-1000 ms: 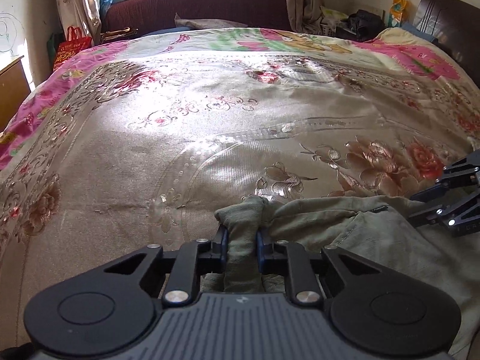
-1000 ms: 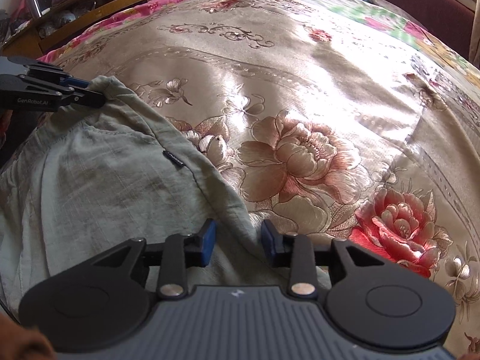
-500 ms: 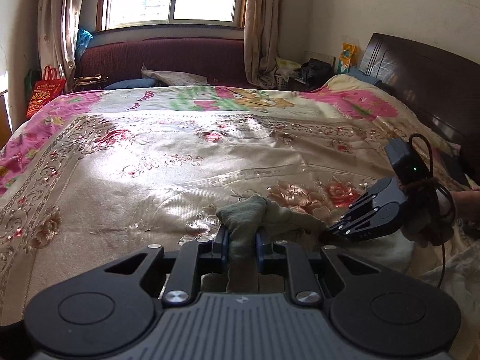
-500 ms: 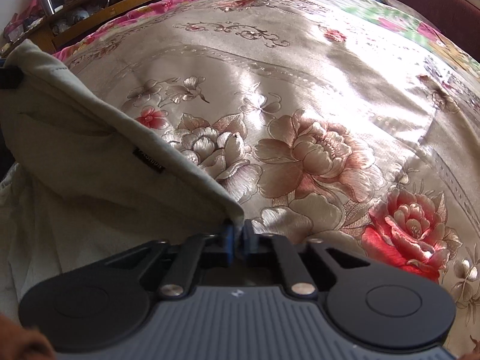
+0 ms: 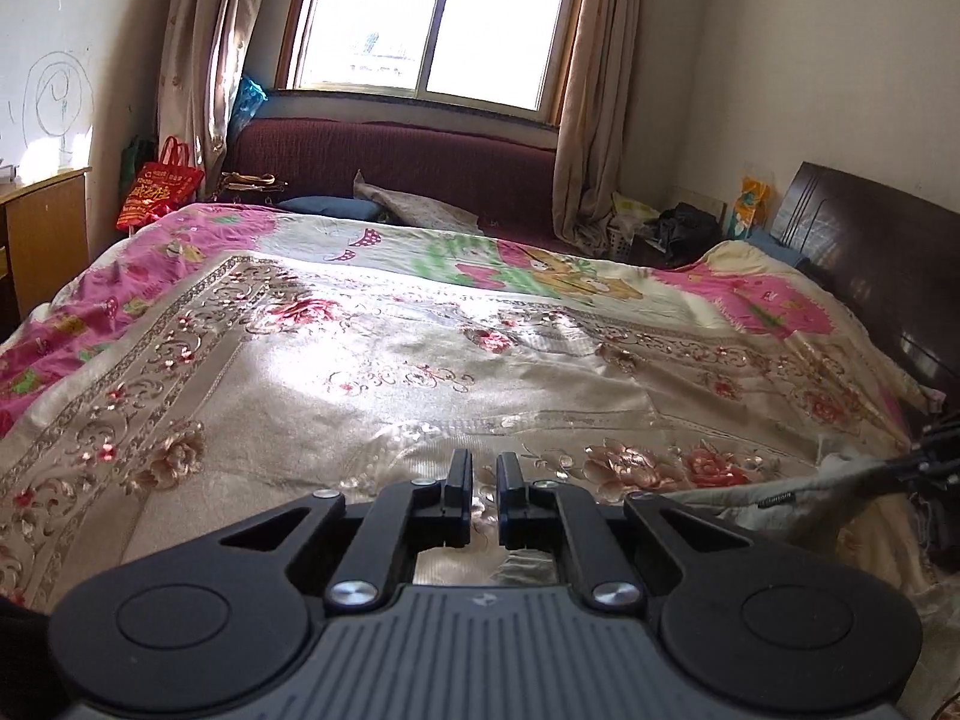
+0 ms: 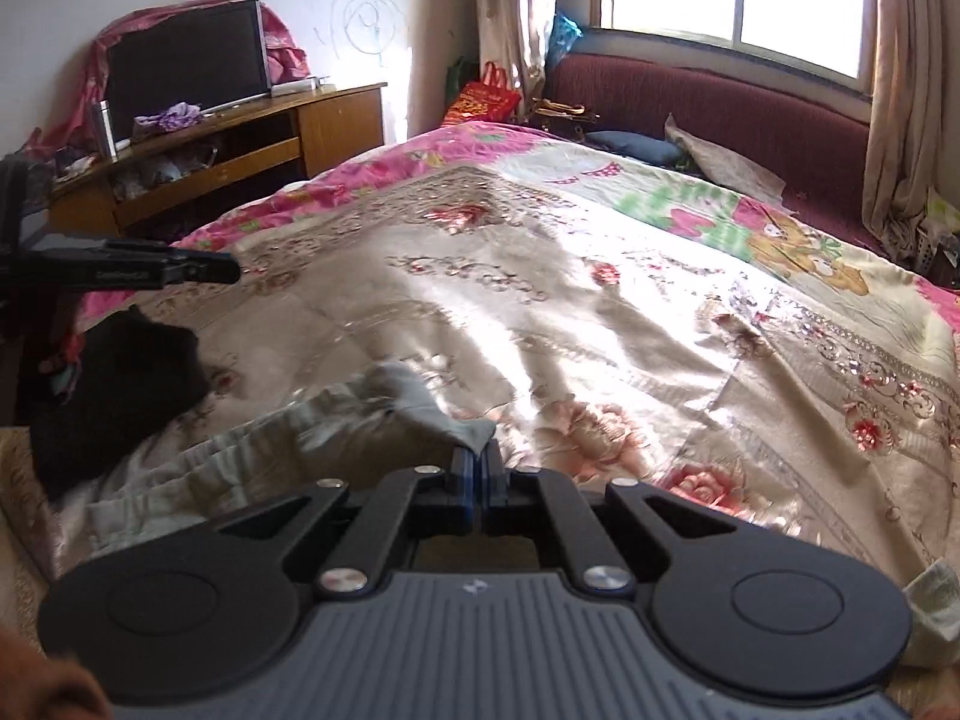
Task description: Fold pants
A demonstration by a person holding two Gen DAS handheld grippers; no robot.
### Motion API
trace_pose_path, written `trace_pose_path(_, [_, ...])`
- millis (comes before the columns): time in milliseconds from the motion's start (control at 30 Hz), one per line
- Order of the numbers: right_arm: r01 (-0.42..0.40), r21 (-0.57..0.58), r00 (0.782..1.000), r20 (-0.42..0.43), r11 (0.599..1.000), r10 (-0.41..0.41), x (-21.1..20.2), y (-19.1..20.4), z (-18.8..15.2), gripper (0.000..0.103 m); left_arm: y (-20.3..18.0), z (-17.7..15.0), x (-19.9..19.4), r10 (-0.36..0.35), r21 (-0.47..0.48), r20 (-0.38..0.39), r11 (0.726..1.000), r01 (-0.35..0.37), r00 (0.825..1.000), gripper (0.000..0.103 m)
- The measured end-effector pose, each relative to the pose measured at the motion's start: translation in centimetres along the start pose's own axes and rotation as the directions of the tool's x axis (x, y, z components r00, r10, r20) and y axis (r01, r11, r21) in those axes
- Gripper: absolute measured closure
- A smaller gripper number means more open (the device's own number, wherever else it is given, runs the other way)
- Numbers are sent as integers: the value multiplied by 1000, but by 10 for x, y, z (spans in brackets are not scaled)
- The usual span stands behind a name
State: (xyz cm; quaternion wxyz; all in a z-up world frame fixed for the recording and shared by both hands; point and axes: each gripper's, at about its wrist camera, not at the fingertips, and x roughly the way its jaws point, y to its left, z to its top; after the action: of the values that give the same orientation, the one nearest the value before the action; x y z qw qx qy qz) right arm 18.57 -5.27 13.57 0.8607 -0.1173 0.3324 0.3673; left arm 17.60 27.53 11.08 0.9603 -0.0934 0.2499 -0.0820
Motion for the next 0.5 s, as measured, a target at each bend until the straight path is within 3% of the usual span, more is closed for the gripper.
trace_pose_path(67, [-71,-10,994,-79,997,70,2,34,-34,101,2,-24,-11,-18,-20,-44,1000,17,999,79])
trace_pose_path(133, [-94,-22,980,-179,995,89,20,58,-73,101,-5,-52,-11,8,28,-110,1000,-4,994,79])
trace_pose_path(233, [-96,-69,935,-347,993,67,54,88,-127,96,-16,-79,-5,-10,37,-189,999,18,982,79])
trace_pose_path(333, [-60,-332,957,-287,941,-40,45,123,-140,94,-28,-98,-7,-34,35,-208,998,43,978,78])
trace_pose_path(367, [-65,-363,960,-278,929,-42,40,125,-135,91,-32,-104,-11,-36,39,-209,998,45,977,77])
trace_pose_path(400, [-80,-349,961,-275,934,-20,35,122,-129,84,-34,-109,-13,-40,37,-210,998,49,977,76])
trace_pose_path(433, [-98,-314,961,-277,944,7,30,117,-119,70,-36,-113,-14,-46,33,-213,998,54,976,75])
trace_pose_path(500, [-108,-214,969,-240,971,55,22,101,-95,65,-39,-120,-14,-50,27,-217,998,57,975,75])
